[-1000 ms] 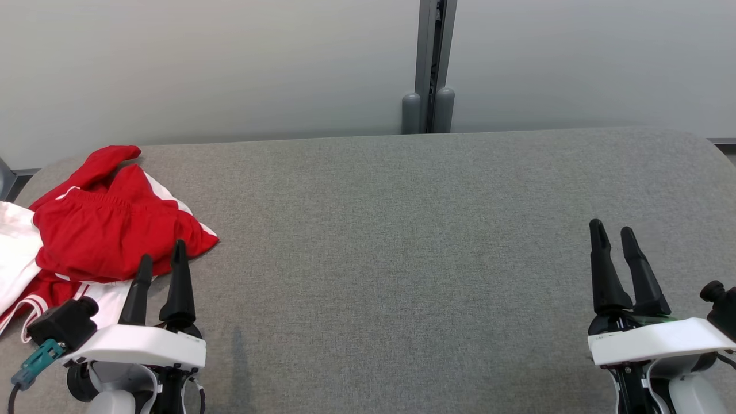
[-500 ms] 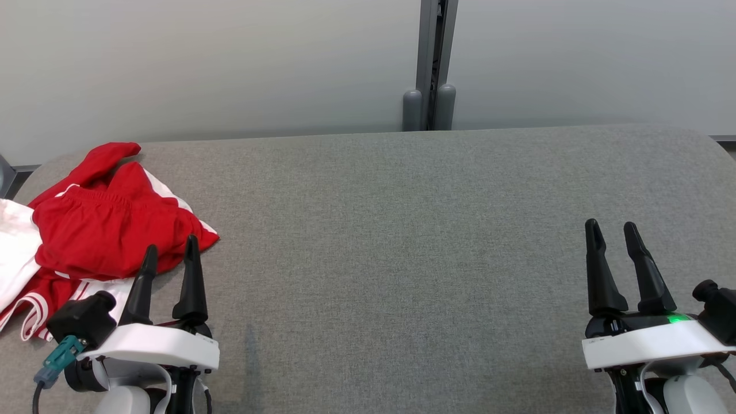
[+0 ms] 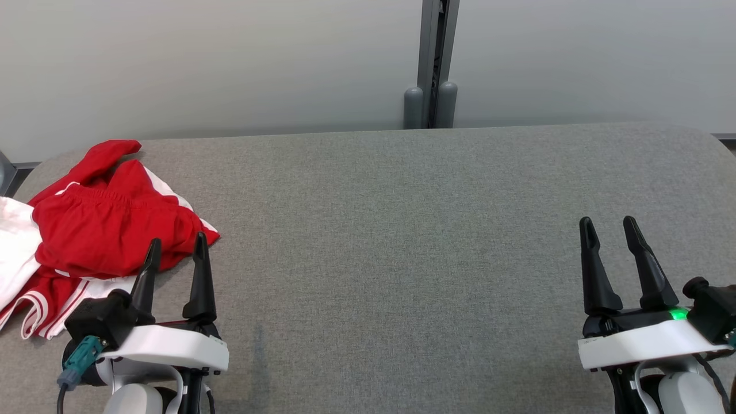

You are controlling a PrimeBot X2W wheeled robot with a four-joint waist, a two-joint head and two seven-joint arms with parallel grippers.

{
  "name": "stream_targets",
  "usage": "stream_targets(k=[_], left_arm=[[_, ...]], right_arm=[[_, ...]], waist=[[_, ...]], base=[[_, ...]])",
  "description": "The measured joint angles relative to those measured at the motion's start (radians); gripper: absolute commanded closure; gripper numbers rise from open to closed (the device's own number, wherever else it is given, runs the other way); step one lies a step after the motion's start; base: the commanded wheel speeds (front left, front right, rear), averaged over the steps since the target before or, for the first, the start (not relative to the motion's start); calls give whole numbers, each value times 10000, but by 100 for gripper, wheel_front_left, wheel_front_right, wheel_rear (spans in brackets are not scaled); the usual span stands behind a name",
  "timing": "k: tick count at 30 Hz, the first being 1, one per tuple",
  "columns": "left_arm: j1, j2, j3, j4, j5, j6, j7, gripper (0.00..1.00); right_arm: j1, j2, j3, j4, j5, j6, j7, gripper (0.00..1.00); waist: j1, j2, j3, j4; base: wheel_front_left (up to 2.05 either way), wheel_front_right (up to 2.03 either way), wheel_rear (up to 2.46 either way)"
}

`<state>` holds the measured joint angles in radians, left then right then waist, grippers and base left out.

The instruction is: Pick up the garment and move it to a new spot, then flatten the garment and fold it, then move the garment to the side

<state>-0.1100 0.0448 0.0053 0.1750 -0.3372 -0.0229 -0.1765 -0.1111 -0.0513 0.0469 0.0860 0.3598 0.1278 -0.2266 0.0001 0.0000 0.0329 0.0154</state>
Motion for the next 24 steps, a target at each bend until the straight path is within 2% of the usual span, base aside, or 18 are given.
stream_targets(k=[24], left_arm=[[-29,23,-362,-52,1662,71,-635,0]], right_arm=[[-77,8,-148,13,-1643,4,-242,0]], waist=[[0,0,92,50]], base=[[0,0,0]])
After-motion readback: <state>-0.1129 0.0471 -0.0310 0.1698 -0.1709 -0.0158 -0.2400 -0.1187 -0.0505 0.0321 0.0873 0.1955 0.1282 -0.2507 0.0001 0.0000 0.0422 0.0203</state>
